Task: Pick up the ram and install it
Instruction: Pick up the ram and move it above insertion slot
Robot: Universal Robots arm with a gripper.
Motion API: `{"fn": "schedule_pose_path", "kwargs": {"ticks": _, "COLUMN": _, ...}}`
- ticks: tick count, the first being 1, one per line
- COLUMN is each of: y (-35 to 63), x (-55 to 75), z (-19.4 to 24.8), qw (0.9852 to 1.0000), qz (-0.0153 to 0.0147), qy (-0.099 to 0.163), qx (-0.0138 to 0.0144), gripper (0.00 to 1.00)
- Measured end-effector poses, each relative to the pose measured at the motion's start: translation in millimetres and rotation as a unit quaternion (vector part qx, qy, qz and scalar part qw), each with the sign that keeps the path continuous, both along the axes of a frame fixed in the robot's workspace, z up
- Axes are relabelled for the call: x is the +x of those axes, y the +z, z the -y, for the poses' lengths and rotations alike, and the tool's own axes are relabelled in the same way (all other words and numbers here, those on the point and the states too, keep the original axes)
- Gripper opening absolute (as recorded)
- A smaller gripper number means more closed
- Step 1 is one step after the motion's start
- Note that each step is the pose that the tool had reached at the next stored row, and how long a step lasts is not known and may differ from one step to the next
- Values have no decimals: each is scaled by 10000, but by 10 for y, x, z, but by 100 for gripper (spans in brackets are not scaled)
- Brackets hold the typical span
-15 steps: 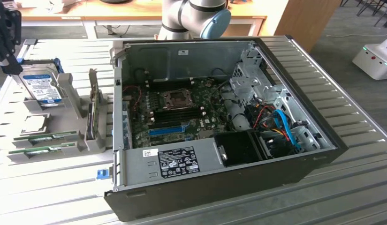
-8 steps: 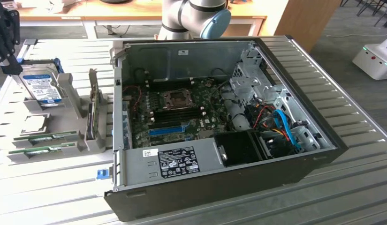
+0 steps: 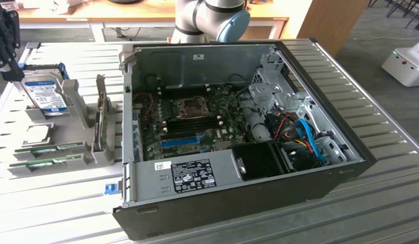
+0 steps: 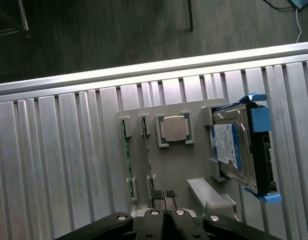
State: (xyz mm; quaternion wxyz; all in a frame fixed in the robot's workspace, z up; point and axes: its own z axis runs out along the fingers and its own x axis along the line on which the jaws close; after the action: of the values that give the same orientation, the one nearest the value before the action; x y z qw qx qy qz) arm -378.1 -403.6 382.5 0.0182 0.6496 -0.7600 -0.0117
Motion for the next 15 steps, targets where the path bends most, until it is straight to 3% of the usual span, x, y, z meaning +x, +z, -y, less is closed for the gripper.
{"fn": "schedule_pose_path", "kwargs": {"ticks": 10, "y": -1, "x": 0, "z": 0, "qw": 9993, "qz": 0, "qy": 380, "qx": 0, "gripper": 10}}
{"fn": "schedule_pose_path", "kwargs": {"ticks": 11, "y": 0, "x": 0, "z": 0, "qw": 9991, "qz": 0, "qy": 417, "qx": 0, "gripper": 10}}
{"fn": "schedule_pose_path", "kwargs": {"ticks": 12, "y": -1, "x": 0, "z": 0, "qw": 9980, "qz": 0, "qy": 635, "qx": 0, "gripper": 10}}
{"fn": "schedule_pose_path", "kwargs": {"ticks": 15, "y": -9, "x": -1, "z": -1, "qw": 9978, "qz": 0, "qy": 661, "qx": 9, "gripper": 10}}
